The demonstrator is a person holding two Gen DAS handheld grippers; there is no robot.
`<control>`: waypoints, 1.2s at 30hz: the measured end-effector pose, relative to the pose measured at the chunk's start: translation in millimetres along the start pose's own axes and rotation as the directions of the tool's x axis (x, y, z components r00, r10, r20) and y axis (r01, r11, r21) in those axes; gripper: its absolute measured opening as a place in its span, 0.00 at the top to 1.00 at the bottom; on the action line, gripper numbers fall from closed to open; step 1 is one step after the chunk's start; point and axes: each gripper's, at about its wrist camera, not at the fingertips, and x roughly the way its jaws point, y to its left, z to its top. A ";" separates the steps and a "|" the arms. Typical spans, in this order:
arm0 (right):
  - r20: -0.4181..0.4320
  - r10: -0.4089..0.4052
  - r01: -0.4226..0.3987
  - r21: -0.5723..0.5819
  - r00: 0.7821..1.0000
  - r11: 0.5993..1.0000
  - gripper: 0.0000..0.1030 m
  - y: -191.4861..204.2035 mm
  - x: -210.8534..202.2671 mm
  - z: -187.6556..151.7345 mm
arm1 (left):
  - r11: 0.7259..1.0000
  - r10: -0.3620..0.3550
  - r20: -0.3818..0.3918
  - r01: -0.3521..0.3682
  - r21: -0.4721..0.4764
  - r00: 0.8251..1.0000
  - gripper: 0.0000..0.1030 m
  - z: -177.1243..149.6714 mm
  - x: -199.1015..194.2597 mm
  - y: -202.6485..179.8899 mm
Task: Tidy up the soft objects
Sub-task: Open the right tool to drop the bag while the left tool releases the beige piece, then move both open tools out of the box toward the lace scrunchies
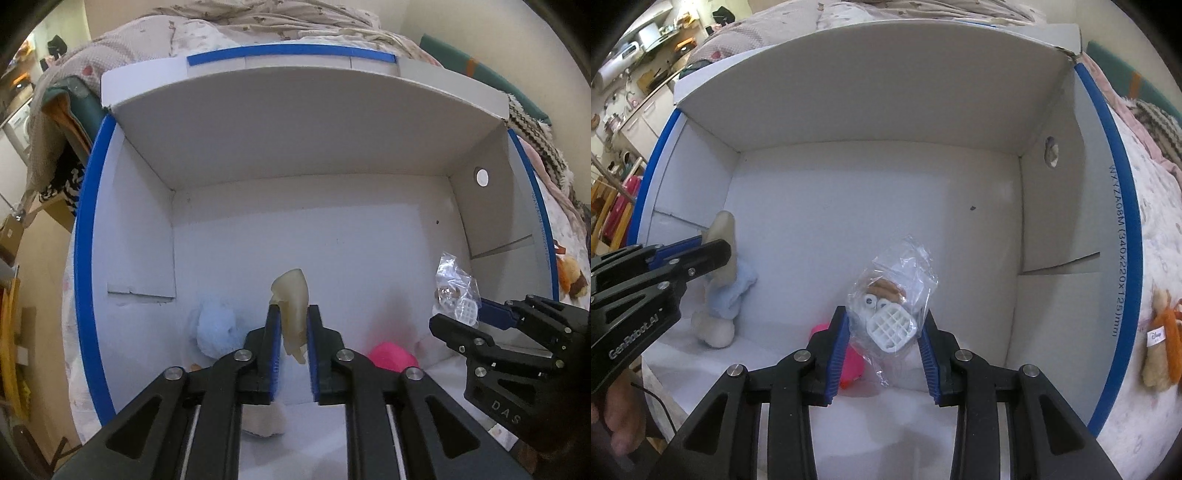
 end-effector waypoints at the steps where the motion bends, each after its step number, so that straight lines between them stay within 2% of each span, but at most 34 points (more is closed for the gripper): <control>1: -0.004 0.000 0.000 0.005 1.000 1.000 0.63 -0.5 1.0 0.5 | 1.000 0.001 0.004 -0.001 0.001 1.000 0.84 0.0 -0.6 0.1; 3: -0.003 0.008 -0.008 0.016 1.000 1.000 0.61 -1.2 1.3 3.0 | 1.000 0.007 0.003 -0.007 0.006 1.000 0.84 -0.8 -1.8 0.5; 5: 0.012 0.018 -0.019 0.021 1.000 1.000 0.53 -2.3 -2.0 3.0 | 1.000 0.018 0.004 -0.018 0.014 1.000 0.80 -1.8 -2.9 3.0; 7: 0.033 0.038 -0.040 0.035 0.999 0.999 0.36 -3.7 -6.7 4.8 | 1.000 0.020 0.009 -0.020 0.006 1.000 0.70 -1.1 -4.3 5.5; 9: 0.054 0.052 -0.055 0.053 0.997 0.997 0.27 -7.5 -9.9 5.4 | 1.000 0.019 0.016 -0.019 0.003 1.000 0.63 -1.6 -9.2 4.1; 12: 0.073 0.090 -0.095 0.065 0.993 0.993 0.25 -7.7 -14.6 8.3 | 1.000 0.006 0.025 -0.006 0.006 1.000 0.45 -2.8 -15.9 5.7; 14: 0.088 0.096 -0.102 0.063 0.991 0.993 0.17 -5.7 -20.5 10.0 | 1.000 0.003 0.032 -0.003 0.008 0.999 0.42 -3.8 -20.6 6.2; 16: 0.101 0.101 -0.108 0.063 0.990 0.992 0.00 -3.9 -24.4 9.2 | 1.000 0.005 0.049 -0.006 0.009 0.999 0.42 -5.3 -27.0 7.2; 19: 0.089 0.130 -0.136 0.062 0.987 0.989 0.00 -2.6 -23.2 5.8 | 1.000 0.012 0.064 -0.012 0.008 0.998 0.42 -5.2 -32.3 8.2; 23: 0.099 0.105 -0.111 0.056 0.990 0.992 0.00 1.1 -24.3 4.9 | 1.000 0.009 0.075 -0.008 -0.007 0.997 0.42 -5.0 -37.3 11.4; 32: 0.172 0.112 -0.128 0.080 0.979 0.989 0.00 -2.2 -56.5 -7.4 | 1.000 0.004 0.092 -0.005 0.011 0.996 0.42 -17.7 -62.6 11.3; 36: 0.201 0.102 -0.124 0.099 0.974 0.987 0.00 -0.5 -68.5 -18.9 | 1.000 0.026 0.099 -0.027 0.004 0.995 0.42 -19.9 -78.8 12.8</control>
